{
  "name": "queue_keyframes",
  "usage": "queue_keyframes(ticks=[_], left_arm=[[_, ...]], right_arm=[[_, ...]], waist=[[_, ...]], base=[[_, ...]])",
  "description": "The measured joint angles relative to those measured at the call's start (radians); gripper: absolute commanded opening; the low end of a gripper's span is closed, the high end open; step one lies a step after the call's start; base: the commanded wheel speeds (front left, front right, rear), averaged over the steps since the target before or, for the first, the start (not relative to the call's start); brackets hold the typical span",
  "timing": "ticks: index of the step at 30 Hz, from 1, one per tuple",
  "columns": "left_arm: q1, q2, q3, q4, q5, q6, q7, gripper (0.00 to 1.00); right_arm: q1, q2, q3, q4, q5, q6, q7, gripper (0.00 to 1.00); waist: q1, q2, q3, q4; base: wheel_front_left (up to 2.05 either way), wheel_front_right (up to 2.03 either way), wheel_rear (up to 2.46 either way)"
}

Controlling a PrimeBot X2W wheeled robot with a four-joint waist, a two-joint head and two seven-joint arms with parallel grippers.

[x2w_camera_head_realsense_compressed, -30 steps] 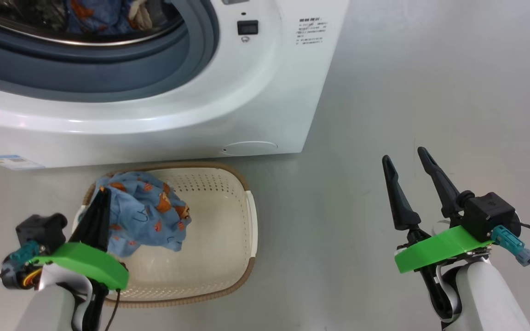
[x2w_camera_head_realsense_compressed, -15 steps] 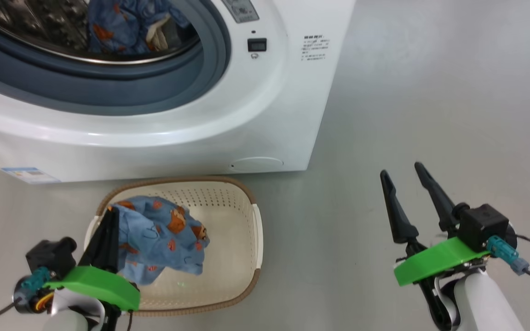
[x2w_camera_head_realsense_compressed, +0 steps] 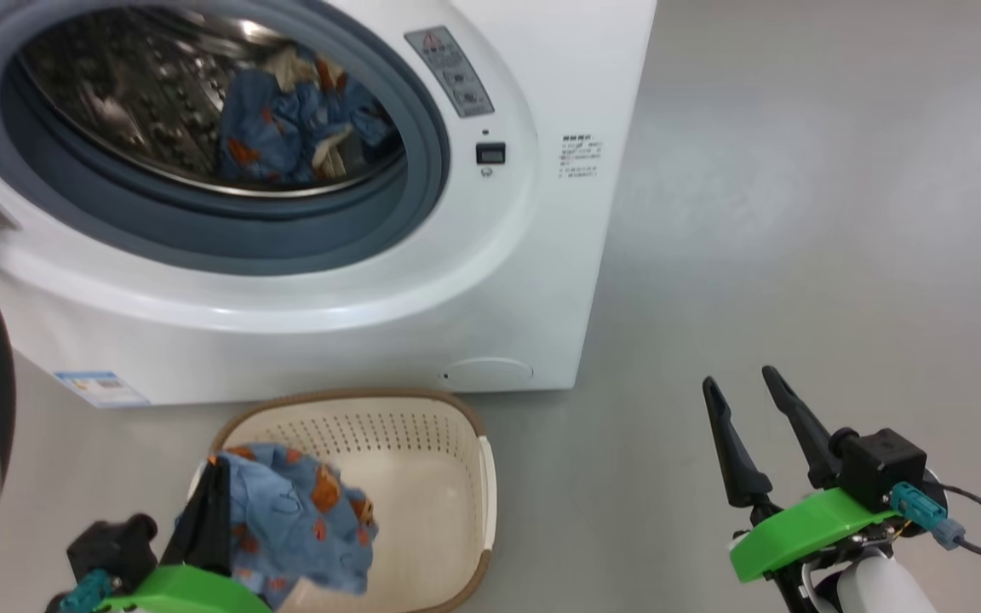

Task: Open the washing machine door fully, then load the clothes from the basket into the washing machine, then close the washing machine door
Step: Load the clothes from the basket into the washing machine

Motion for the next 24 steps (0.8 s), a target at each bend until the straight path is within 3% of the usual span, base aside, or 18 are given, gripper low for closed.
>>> queue_keyframes(ticks=[8,24], left_arm=[[0.041,-0.014,0.021,-0.058,0.008,0.000,0.000,0.00],[-0.035,0.007,0.037,-0.165,-0.010,0.000,0.000,0.00]], right_arm=[[0.016,0.001,0.002,0.002,0.012,0.000,0.000,1.00],[0.011,0.001,0.001,-0.004,0.088,0.000,0.000,1.00]], waist=[[0.0000,-0.0001,-0.057,0.002],[0.0000,0.0000,0.006,-0.020]], base=[[0.00,0.00,0.00],[0.00,0.00,0.00]])
